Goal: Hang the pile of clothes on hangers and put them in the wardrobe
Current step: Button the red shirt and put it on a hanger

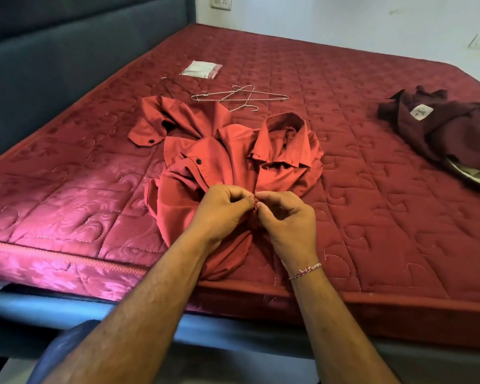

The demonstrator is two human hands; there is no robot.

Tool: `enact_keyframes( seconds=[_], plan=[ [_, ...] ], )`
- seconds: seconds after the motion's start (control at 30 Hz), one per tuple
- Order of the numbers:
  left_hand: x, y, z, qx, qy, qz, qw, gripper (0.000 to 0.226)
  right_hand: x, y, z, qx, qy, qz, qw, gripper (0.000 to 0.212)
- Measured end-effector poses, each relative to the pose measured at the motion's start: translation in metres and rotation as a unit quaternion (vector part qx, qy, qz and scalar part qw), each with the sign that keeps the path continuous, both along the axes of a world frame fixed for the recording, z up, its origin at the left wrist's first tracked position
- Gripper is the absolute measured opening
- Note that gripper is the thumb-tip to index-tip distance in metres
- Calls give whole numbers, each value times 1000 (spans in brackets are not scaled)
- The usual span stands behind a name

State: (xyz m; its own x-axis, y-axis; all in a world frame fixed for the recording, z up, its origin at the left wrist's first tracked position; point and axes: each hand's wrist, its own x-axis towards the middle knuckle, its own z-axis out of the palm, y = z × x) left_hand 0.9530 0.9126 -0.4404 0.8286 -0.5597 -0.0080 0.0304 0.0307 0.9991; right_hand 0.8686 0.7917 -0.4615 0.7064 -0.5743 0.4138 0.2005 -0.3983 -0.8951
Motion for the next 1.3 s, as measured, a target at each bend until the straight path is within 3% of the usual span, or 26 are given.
enact_keyframes(
  seconds=[0.23,0.43,0.57,0.63,0.7,0.77,0.83,0.9,0.97,1.07,1.17,1.3],
  plan=[
    [-3,1,-7,-38,-5,22,999,13,-2,5,1,-95,6,-41,995,19],
    [-3,1,-8,-27,-39,28,998,19,-3,7,3,74,1,6,997,17],
    [-4,2,-8,-32,-63,8,997,19,-6,3,12,234,-3,74,969,15],
    [-6,2,-7,-36,-65,15,997,21,-6,2,14,264,-6,90,960,17],
    [-5,1,-8,-33,-86,58,994,18,-5,4,12,191,-5,76,979,20],
    [-3,0,-11,-16,-128,122,984,16,-5,7,9,49,17,58,997,16],
    [-2,-1,-11,1,-163,166,972,18,-5,10,5,-77,42,31,996,16],
    [2,1,-2,40,-229,176,957,19,-6,11,8,-133,38,-10,990,13],
    [18,4,20,105,-324,110,934,16,-6,2,21,-100,21,-14,995,6],
    [56,13,78,199,-387,-117,892,28,-12,-37,61,-62,28,37,997,14],
    [86,30,140,247,-331,-322,852,17,-21,-84,123,-123,110,137,977,20],
    [132,40,182,245,-266,-411,837,11,-20,-121,196,-130,171,217,952,14]
  ],
)
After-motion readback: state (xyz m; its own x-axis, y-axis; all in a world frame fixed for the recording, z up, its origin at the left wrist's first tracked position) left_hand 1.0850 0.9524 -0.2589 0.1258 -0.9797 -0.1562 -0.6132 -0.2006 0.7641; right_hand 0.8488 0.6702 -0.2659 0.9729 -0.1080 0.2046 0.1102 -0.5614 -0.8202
